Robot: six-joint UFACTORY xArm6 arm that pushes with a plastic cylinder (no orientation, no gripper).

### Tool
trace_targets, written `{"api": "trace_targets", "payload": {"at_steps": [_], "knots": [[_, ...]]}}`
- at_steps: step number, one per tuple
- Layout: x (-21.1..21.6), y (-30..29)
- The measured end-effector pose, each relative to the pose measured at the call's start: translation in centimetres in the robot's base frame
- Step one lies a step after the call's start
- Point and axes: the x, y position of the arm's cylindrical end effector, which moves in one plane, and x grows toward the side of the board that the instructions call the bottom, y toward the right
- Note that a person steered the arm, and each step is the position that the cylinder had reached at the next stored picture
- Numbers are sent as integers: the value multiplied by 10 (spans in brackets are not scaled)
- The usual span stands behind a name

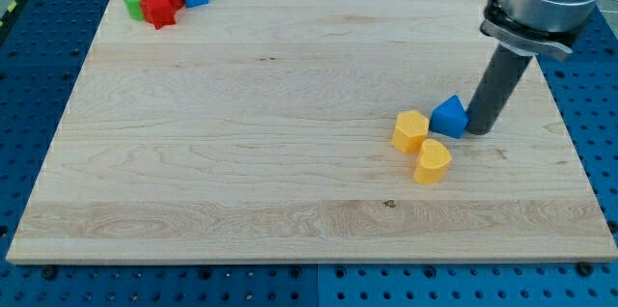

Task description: Place the blue triangle below the red star

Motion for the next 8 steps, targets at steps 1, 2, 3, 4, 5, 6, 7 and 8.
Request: {"api": "trace_targets", "payload": {"at_steps": [1, 2, 3, 4, 5, 6, 7, 8], "knots": [[-9, -16], [-13, -29], [-14, -40], [-15, -49], [-22, -62], [-20, -69], [-13, -79], [-10, -99]]}}
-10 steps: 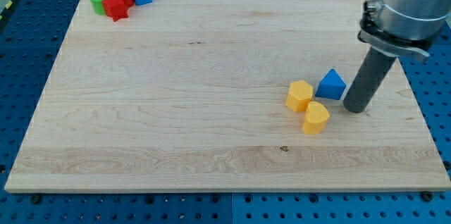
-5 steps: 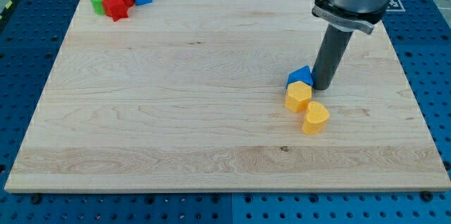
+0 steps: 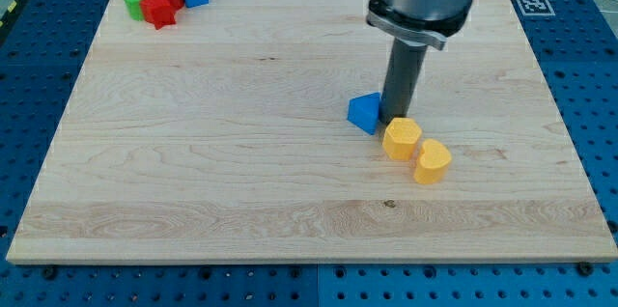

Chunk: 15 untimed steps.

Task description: Place the blue triangle below the red star

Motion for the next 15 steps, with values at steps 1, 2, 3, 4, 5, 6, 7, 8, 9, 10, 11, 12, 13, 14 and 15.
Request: {"api": "trace_targets", "payload": {"at_steps": [1, 2, 3, 4, 5, 6, 7, 8, 9, 10, 11, 12, 13, 14, 15], "knots": [[0, -28], [0, -64], [1, -104], [1, -148], [6, -191], [28, -226], [29, -263], [19, -264], [23, -213], [37, -195], [31, -183], [17, -193], [-3, -213], [-35, -228], [-45, -245]]}}
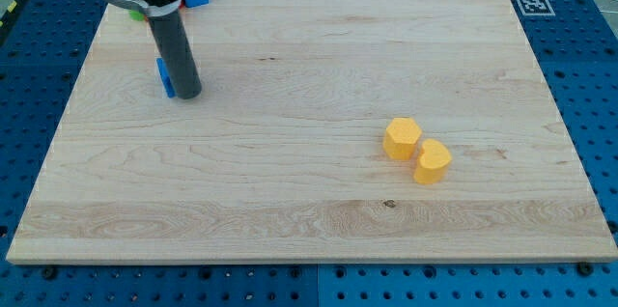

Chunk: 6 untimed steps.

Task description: Place the blue triangle below the red star

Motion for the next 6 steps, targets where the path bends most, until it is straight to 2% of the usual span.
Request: {"api": "trace_targets", "payload": {"at_steps": [1, 3, 6], "knots": [[12, -12], [0, -56], [-15, -51]]}}
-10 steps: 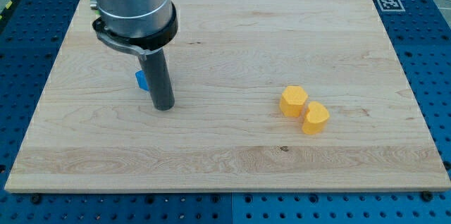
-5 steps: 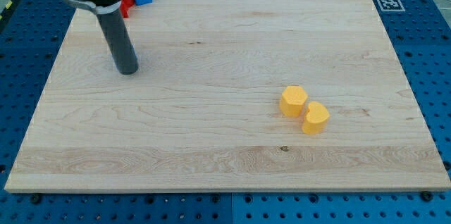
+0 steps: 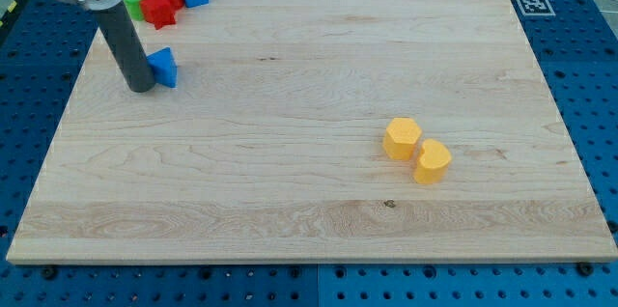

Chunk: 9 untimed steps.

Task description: Place the blue triangle below the red star

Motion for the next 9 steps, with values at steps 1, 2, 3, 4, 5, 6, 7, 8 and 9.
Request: {"api": "trace_targets", "payload": {"at_steps": [1, 2, 3, 4, 5, 6, 7, 8, 9], "knots": [[-23, 0], [-25, 2], [7, 16], [31, 42], [22, 53], [-6, 32], [-42, -6], [-53, -28], [-30, -16]]}}
